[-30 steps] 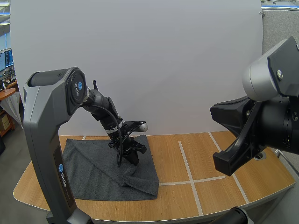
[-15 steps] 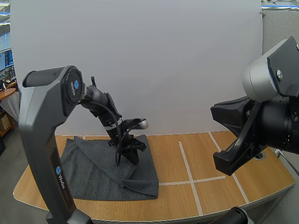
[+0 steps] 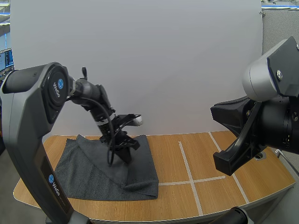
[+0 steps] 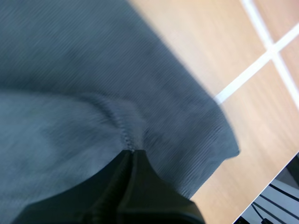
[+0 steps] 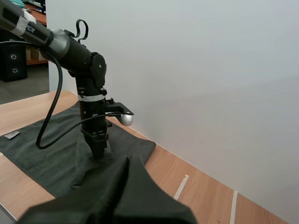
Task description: Fold the towel
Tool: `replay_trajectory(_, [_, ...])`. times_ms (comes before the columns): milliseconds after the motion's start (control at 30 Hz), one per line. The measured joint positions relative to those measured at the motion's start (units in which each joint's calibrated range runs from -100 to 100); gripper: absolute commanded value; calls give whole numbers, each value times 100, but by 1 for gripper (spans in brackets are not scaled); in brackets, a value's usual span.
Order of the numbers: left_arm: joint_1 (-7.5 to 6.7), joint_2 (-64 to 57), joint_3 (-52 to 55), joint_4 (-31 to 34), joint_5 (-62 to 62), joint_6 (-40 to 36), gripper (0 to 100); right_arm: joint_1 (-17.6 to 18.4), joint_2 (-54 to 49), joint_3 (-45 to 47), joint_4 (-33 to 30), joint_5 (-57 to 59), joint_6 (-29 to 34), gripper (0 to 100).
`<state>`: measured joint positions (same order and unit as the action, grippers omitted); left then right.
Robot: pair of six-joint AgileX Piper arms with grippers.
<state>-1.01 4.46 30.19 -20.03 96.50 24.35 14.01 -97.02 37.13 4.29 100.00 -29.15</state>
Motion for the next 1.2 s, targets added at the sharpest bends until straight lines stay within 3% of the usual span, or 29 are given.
replay_trajectory(400, [1009, -720, 710, 141, 247, 597, 0, 0, 0, 0, 46, 0, 0, 0])
replay_trajectory(600, [1379, -985, 945, 153, 251, 884, 0, 0, 0, 0, 135, 0, 0, 0])
replay_trajectory(867, [1756, -1188, 1394, 153, 251, 1188, 0, 0, 0, 0, 308, 0, 0, 0])
replay_trajectory(1200, [2054, -1237, 1789, 153, 266, 1449, 0, 0, 0, 0, 340, 0, -60, 0])
